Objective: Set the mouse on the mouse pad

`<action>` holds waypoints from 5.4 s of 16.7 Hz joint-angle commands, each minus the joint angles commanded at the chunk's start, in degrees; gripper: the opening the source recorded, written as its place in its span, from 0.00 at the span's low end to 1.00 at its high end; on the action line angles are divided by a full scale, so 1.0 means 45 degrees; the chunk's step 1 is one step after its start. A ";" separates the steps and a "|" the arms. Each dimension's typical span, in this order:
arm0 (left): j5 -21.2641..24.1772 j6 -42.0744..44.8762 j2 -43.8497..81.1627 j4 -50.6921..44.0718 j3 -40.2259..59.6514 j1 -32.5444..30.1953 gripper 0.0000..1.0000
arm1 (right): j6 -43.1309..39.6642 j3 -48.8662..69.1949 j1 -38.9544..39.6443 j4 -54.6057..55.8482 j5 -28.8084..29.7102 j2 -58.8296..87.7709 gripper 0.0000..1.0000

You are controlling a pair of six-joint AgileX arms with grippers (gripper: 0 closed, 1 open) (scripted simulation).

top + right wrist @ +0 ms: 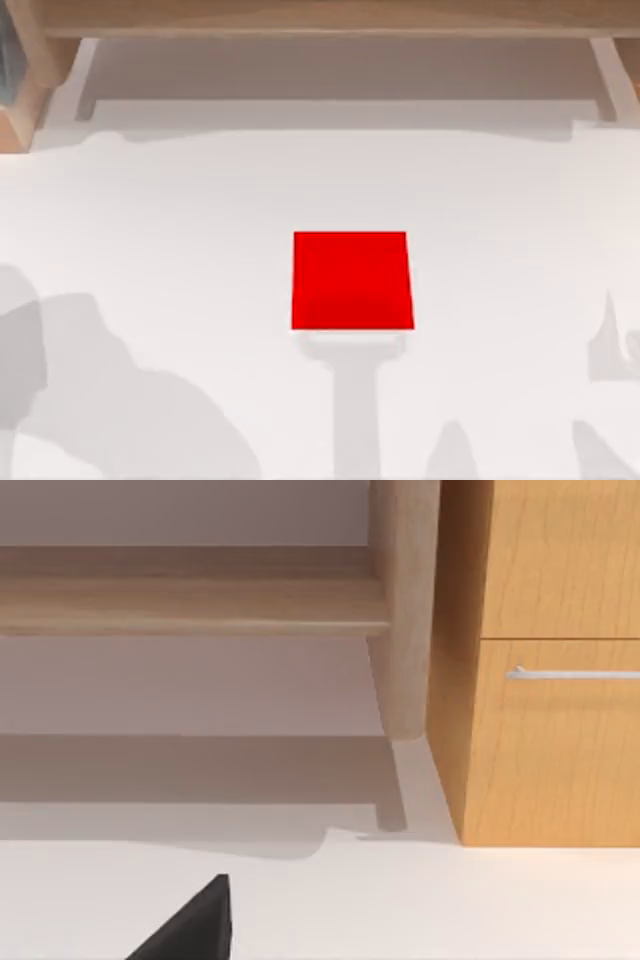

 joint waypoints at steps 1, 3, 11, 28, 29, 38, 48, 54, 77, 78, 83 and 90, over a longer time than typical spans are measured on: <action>-0.0002 0.0002 -0.0218 -0.0368 0.0282 -0.0011 0.00 | 0.0000 0.0000 0.0000 0.0000 0.0000 0.0000 1.00; -0.0001 0.0017 -0.0459 -0.0703 0.0532 -0.0037 0.00 | 0.0000 0.0000 0.0000 0.0000 0.0000 0.0000 1.00; 0.0274 0.1237 -0.0137 -0.0837 0.0823 -0.0355 0.00 | 0.0000 0.0000 0.0000 0.0000 0.0000 0.0000 1.00; 0.3608 2.2152 0.5662 -0.5388 0.5280 -0.8048 0.00 | 0.0000 0.0000 0.0000 0.0000 0.0000 0.0000 1.00; 0.3678 2.3624 0.6048 -0.5610 0.5698 -0.8611 0.00 | 0.0000 0.0000 0.0000 0.0000 0.0000 0.0000 1.00; 0.2322 3.4779 0.8273 -0.5400 1.0236 -1.2871 0.00 | 0.0000 0.0000 0.0000 0.0000 0.0000 0.0000 1.00; 0.0660 3.8589 0.8604 -0.4242 1.2576 -1.4336 0.00 | 0.0000 0.0000 0.0000 0.0000 0.0000 0.0000 1.00; 0.0674 3.8593 0.8577 -0.3961 1.2293 -1.4290 0.00 | 0.0000 0.0000 0.0000 0.0000 0.0000 0.0000 1.00; 0.0662 3.8586 0.8805 -0.2135 1.0670 -1.4342 0.38 | 0.0000 0.0000 0.0000 0.0000 0.0000 0.0000 1.00; 0.0662 3.8586 0.8805 -0.2135 1.0670 -1.4342 0.45 | 0.0000 0.0000 0.0000 0.0000 0.0000 0.0000 1.00; 0.0662 3.8586 0.8805 -0.2135 1.0670 -1.4342 0.83 | 0.0000 0.0000 0.0000 0.0000 0.0000 0.0000 1.00; 0.0662 3.8586 0.8805 -0.2135 1.0670 -1.4342 1.00 | 0.0000 0.0000 0.0000 0.0000 0.0000 0.0000 1.00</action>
